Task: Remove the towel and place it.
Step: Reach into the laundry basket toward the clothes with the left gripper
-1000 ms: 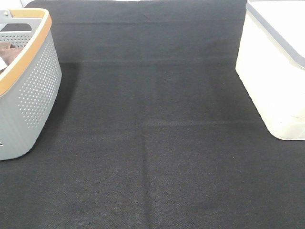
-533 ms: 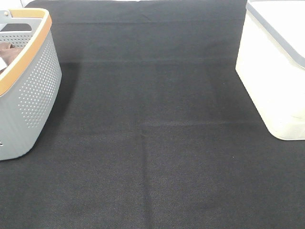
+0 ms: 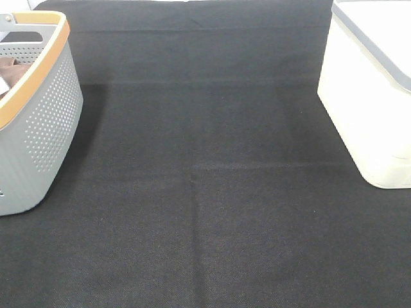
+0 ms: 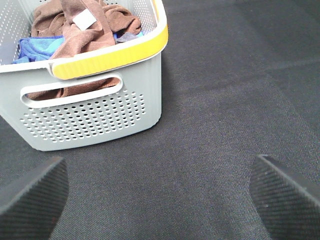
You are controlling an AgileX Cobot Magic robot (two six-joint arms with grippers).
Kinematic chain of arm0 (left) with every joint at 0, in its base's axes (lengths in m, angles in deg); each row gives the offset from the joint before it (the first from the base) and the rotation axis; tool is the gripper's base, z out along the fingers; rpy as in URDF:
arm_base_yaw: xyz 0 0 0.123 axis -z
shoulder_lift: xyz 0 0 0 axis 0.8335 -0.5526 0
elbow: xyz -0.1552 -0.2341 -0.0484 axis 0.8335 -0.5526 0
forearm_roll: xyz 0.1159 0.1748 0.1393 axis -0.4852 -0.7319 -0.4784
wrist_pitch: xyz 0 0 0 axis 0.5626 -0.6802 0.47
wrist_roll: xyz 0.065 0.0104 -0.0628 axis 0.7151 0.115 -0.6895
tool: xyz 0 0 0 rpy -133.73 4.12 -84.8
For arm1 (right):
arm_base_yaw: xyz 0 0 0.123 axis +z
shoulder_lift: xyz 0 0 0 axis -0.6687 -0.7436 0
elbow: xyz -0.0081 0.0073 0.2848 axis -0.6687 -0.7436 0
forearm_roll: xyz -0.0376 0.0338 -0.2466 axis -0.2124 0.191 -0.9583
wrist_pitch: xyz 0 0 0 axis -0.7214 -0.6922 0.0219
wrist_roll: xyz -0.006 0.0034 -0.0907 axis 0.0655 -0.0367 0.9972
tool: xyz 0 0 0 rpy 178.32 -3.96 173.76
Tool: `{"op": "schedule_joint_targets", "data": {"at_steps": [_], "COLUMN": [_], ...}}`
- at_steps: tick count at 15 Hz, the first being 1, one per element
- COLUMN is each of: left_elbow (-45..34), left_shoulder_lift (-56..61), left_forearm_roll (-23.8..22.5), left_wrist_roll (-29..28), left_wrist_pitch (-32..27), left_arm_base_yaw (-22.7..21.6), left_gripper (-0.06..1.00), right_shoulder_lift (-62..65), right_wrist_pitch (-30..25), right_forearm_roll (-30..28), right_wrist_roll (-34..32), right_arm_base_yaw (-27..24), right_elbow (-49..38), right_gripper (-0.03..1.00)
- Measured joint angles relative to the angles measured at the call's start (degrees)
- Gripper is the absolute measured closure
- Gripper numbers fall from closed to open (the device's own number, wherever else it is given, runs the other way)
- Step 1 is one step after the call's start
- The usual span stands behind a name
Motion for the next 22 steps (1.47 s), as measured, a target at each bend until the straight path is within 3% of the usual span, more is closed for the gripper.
{"op": "schedule_joint_targets", "data": {"at_steps": [2,7,10,15,19,20,22], "left_elbow": [0.7,1.1,2.8,15.6,30.5,30.5,37.5], "left_shoulder_lift": [-3.2,-16.5,-27.3,-47.8,-66.3,-66.3,-73.4], "left_forearm_roll": [-1.5,-4.5,-4.6,-4.6,-7.5,-7.5,-12.0], "left_wrist_roll": [-0.5,-4.4,-5.2,-10.9,-19.3,-19.3,-22.1], "left_wrist_pitch": [2.4,31.0,40.7,39.5,27.1,27.1,21.1], "left_arm_base_yaw": [0.0,0.0,0.0,0.0,0.0,0.0,0.0], "left_gripper": [0.04,0.15,0.2,0.2,0.2,0.2,0.2], "right_shoulder_lift": [-0.1,-2.9,-3.8,-3.9,-3.9,-3.9,-3.9], "right_wrist_pitch": [0.0,0.0,0.1,0.1,0.1,0.1,0.1], "right_forearm_roll": [0.0,0.1,0.1,0.1,0.1,0.1,0.1], "right_wrist_roll": [0.0,0.0,0.0,0.0,0.0,0.0,0.0], "right_arm_base_yaw": [0.0,0.0,0.0,0.0,0.0,0.0,0.0], "right_elbow": [0.0,0.0,0.0,0.0,0.0,0.0,0.0], "right_gripper": [0.38,0.38,0.38,0.38,0.38,0.38,0.38]}}
